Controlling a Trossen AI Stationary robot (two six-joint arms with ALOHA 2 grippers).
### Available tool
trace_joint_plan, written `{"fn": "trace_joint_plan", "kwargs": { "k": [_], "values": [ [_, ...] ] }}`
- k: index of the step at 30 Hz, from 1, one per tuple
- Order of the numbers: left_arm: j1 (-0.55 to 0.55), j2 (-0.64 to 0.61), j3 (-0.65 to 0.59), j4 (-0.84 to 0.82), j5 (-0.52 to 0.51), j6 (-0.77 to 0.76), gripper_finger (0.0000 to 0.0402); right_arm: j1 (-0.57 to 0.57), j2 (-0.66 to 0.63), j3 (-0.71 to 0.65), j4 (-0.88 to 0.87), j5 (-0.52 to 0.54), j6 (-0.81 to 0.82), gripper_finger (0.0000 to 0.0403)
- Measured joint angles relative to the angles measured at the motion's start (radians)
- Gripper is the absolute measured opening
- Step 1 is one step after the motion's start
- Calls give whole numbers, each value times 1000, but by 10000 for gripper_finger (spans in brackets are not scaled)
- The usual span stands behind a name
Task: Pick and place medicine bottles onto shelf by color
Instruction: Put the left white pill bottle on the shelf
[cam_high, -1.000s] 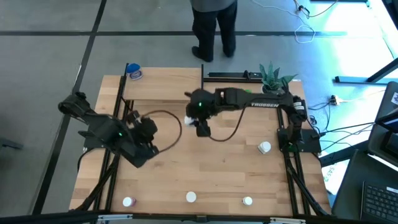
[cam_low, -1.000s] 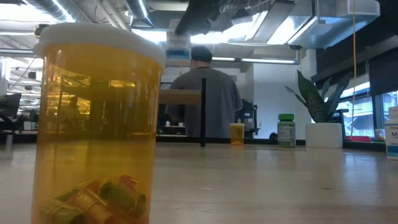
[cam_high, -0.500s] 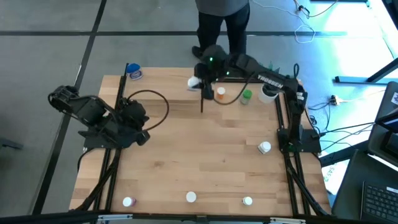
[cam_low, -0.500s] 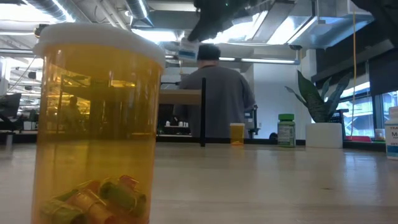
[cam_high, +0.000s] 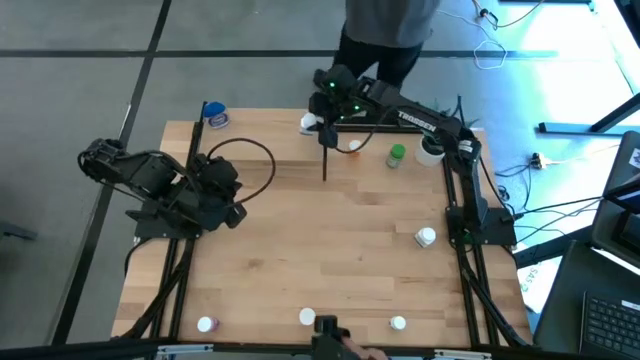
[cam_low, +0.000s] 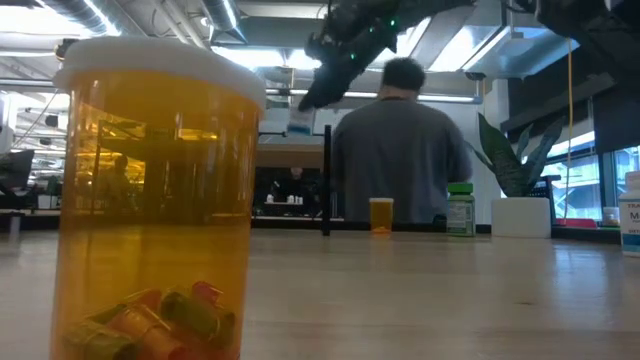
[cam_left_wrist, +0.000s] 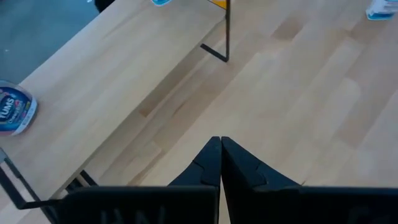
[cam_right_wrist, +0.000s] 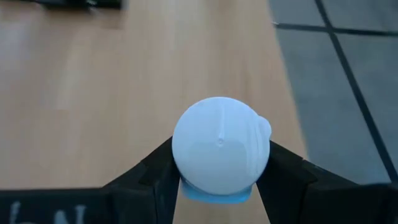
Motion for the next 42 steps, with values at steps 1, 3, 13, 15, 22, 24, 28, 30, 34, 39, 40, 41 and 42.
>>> {"fn": "trace_joint_plan", "kwargs": {
  "k": [1,3,13,15,22,24,28,30,34,39,40,41,42],
  "values": [
    [2,-1,0,0,2,-3,0,-6,8,0,4,12,-1,177],
    [5,-1,0,-1,6,-6,0,-19,20,0,13,36,-3,177],
    [4,-1,0,-1,20,-20,0,-43,58,0,39,9,-4,177],
    [4,0,0,-1,21,-20,0,-43,58,0,39,9,-16,177],
    [4,-1,0,-1,21,-20,0,-45,59,0,38,28,-21,184],
    [4,-1,0,-1,21,-20,0,-44,59,0,42,47,-21,193],
    [4,-1,0,-1,21,-20,0,-45,64,-2,39,58,-22,215],
    [4,0,0,-1,21,-20,0,-45,65,-2,39,58,-22,225],
    [4,-1,0,-1,21,-17,0,-45,63,-2,46,58,-22,236],
    [4,-1,0,-1,21,-17,0,-45,53,3,50,61,-22,238],
    [4,0,0,-1,21,-17,0,-45,52,10,39,62,-22,238],
    [4,-1,0,-1,21,-17,0,-45,52,20,30,62,-22,238],
    [4,0,0,-1,21,-17,0,-45,52,32,21,62,-22,238]
  ]
}}
